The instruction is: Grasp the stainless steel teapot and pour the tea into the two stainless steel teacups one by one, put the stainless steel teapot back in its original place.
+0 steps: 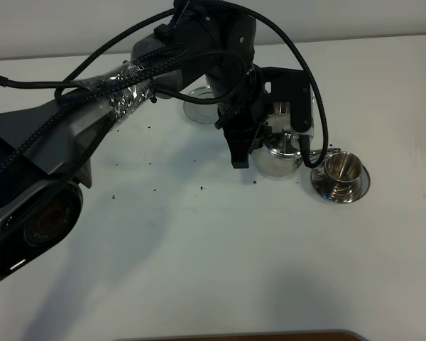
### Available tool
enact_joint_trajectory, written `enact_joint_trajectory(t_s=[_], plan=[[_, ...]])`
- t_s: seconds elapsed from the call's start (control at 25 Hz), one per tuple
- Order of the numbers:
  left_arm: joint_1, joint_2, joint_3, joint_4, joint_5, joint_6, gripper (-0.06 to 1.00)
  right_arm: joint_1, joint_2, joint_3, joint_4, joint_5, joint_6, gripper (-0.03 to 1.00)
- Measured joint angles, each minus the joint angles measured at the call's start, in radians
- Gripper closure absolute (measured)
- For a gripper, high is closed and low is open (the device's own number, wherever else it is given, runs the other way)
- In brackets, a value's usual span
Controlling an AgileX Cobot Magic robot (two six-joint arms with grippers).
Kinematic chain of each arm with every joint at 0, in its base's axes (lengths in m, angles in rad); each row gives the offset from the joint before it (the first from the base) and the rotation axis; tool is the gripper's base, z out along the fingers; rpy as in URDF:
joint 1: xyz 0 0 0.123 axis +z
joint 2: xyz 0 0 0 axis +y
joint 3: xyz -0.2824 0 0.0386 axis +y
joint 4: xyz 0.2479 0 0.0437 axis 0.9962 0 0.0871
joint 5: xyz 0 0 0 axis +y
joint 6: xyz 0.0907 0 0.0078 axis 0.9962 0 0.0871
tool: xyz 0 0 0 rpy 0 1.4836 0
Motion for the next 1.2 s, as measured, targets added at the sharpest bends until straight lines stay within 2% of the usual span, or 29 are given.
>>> enact_joint_trajectory(t_s=[0.2,0.44,0.72,1.0,1.2], plan=[[-0.024,0.0,0.0,0.088,0.0,-0.039,0.69,0.0,0.0,0.0,0.0,0.0,0.0,0.58],[-0.049,0.0,0.0,0.128,-0.017,-0.057,0.69,0.0,0.0,0.0,0.0,0.0,0.0,0.58],[-0.094,0.0,0.0,0.242,-0.024,-0.11,0.69,0.0,0.0,0.0,0.0,0.0,0.0,0.58],[-0.121,0.0,0.0,0.28,-0.033,-0.134,0.69,0.0,0.0,0.0,0.0,0.0,0.0,0.58],[-0.141,0.0,0.0,0.345,-0.033,-0.166,0.69,0.0,0.0,0.0,0.0,0.0,0.0,0.58]])
